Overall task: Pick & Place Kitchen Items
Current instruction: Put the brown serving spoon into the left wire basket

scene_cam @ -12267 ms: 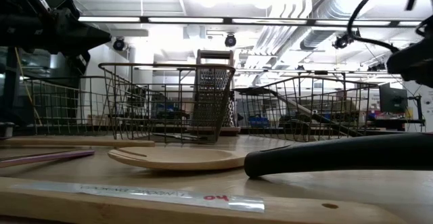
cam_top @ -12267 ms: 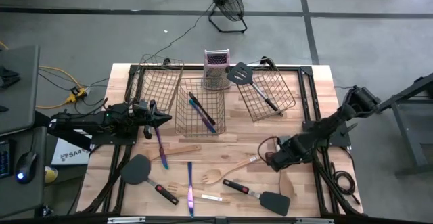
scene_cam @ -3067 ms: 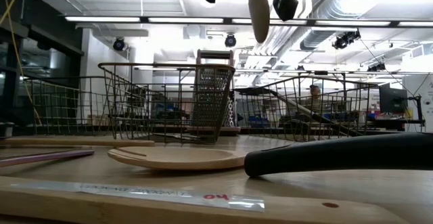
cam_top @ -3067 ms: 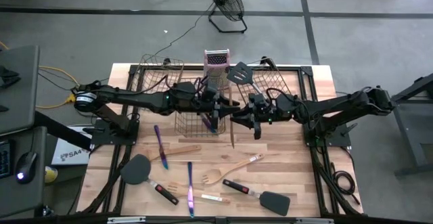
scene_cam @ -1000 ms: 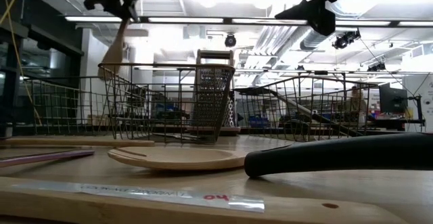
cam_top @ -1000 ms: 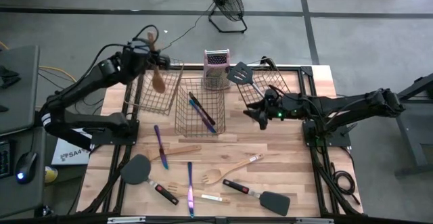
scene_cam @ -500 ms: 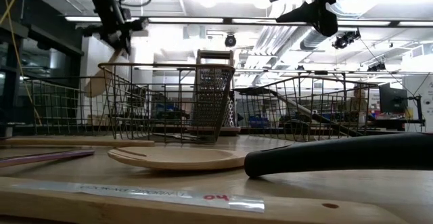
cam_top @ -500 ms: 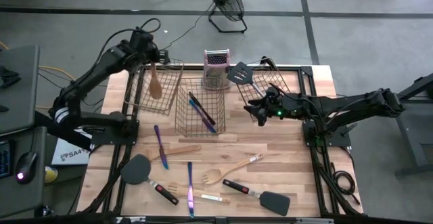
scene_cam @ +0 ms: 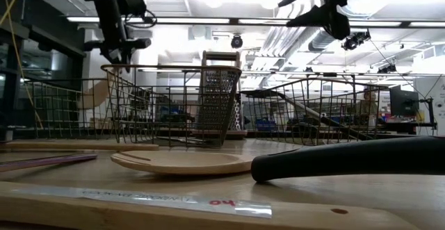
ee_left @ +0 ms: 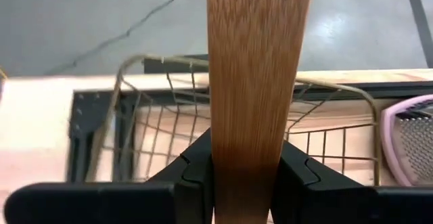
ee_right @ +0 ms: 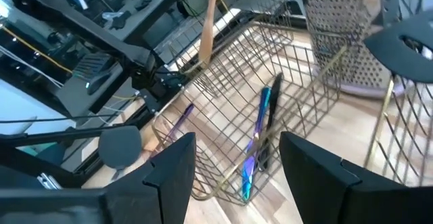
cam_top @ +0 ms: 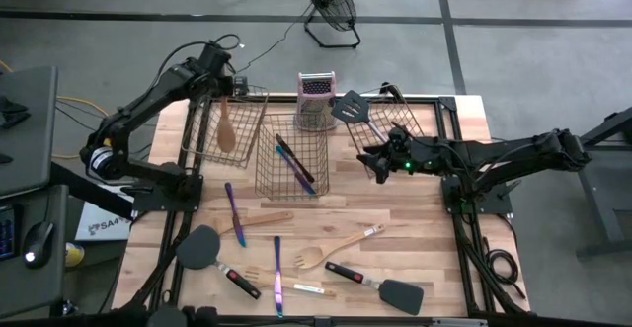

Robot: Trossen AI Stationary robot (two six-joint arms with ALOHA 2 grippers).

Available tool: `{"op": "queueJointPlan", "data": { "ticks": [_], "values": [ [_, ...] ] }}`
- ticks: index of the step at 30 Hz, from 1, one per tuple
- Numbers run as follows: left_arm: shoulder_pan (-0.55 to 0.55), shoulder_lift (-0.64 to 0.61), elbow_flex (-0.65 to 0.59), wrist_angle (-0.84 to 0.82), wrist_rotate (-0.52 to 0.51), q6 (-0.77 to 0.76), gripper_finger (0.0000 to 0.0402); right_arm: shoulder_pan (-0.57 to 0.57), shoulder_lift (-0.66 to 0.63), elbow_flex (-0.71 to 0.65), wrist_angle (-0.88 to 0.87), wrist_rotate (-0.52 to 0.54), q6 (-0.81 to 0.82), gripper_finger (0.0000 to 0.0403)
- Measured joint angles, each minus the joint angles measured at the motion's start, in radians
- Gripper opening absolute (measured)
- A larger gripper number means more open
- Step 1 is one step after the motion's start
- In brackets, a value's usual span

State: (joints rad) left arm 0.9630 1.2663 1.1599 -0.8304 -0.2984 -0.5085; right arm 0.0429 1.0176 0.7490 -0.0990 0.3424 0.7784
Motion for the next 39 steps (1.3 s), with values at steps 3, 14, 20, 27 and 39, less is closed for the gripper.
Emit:
{"op": "queueJointPlan", "data": {
  "ticks": [3,14,20,27,39],
  "values": [
    [0.000,0.001,-0.050,0.020,0.023,-0.079,0.0087,0.000,0.000,0.000,-0.041,0.000,0.034,0.0207],
    [0.000,0.001,-0.132,0.028,-0.008,-0.257,0.0087,0.001,0.000,0.000,-0.109,-0.003,0.040,0.0207],
    [-0.001,0.012,-0.132,0.020,-0.027,-0.318,0.0087,0.001,0.000,0.000,-0.111,-0.004,0.038,0.0207],
    [-0.001,0.013,-0.132,0.019,-0.035,-0.334,0.0087,0.001,0.000,0.000,-0.132,-0.004,0.037,0.0207],
    [-0.001,0.035,-0.185,0.061,-0.063,-0.327,0.0087,0.001,0.000,0.000,-0.131,0.000,0.030,0.0207]
  ]
}}
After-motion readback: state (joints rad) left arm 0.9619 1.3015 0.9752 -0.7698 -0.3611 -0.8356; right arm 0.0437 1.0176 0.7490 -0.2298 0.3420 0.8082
